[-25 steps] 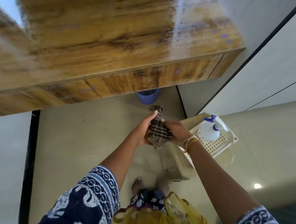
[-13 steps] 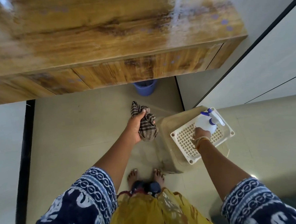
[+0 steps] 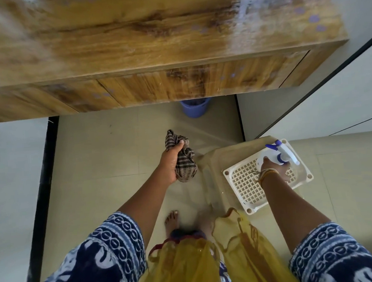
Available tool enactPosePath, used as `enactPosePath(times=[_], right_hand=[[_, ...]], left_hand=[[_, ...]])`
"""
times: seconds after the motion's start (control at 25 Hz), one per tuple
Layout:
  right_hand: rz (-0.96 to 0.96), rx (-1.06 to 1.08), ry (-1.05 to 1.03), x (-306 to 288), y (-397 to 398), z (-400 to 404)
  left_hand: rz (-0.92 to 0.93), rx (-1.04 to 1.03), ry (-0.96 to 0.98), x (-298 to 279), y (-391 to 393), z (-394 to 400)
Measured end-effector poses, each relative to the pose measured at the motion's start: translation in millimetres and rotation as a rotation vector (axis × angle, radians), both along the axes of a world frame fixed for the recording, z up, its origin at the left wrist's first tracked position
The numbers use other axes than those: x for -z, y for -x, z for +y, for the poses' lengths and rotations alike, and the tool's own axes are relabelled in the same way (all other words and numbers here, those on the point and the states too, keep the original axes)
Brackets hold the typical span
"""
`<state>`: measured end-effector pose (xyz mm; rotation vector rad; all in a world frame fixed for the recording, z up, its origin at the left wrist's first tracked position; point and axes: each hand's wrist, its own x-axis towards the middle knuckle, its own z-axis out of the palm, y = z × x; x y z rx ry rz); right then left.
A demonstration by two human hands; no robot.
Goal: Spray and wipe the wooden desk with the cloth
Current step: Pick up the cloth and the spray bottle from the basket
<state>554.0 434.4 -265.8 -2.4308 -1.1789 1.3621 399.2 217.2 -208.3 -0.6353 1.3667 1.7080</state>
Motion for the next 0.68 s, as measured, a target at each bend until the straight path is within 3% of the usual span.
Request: enactPosePath(times=[0.16, 0.28, 0.44, 0.56, 0.68], right_hand=[[-0.066, -0.058, -0.094, 2, -5, 8], [-0.070, -0.332, -0.233, -4, -9, 0], [0.242, -0.674, -0.185, -44, 12, -19], [0.563, -0.785, -0.056, -89, 54, -41], [0.724, -0.913, 0.011, -143, 101, -69]], left_hand=[[0.042, 0.006, -0.023, 3, 5, -3], [0.036, 0.016, 0.008, -5, 8, -10], [0.091, 0.046, 0.010, -40, 16, -13], [0.167, 0.072, 0.033, -77, 33, -20], [0.216, 0.055, 0.073, -117, 57, -40]])
